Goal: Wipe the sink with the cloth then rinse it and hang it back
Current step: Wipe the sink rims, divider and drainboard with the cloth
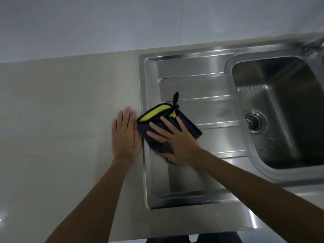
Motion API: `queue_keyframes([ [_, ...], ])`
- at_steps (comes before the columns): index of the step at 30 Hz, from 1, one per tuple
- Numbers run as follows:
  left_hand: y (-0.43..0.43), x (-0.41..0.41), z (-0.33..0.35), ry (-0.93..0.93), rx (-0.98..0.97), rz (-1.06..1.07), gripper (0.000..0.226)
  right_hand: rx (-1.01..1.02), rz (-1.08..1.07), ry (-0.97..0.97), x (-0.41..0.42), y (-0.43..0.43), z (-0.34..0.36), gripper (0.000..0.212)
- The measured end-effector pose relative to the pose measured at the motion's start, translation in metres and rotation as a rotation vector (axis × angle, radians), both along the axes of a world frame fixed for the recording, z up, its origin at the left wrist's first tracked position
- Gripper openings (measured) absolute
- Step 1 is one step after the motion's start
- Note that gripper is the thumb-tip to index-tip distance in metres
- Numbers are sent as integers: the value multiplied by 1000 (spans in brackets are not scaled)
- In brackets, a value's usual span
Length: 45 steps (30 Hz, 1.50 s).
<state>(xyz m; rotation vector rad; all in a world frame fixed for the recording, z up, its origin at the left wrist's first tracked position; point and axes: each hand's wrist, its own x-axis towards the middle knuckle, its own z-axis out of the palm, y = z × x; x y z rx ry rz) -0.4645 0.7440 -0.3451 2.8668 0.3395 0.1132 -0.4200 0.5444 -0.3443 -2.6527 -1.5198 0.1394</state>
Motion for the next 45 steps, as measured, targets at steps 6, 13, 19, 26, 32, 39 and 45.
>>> queue_keyframes([
  [6,0,13,9,-88,-4,70,44,-51,157,-51,-31,-89,-3,67],
  [13,-11,75,20,-153,-100,98,36,-35,-626,4,28,-103,5,63],
  [19,-28,101,2,-12,-127,105,56,-33,-798,0,11,-75,0,69],
  [26,-28,99,-3,-13,-64,93,56,-15,-418,-8,-13,-31,-4,68],
  [32,-28,100,-4,-10,-76,104,56,29,-601,-7,68,-54,-5,63],
  [39,-28,101,-3,-23,-65,107,56,11,-1037,-11,46,-93,-2,70],
  [45,-28,101,-4,-19,-56,110,56,-39,-624,22,68,-29,0,68],
])
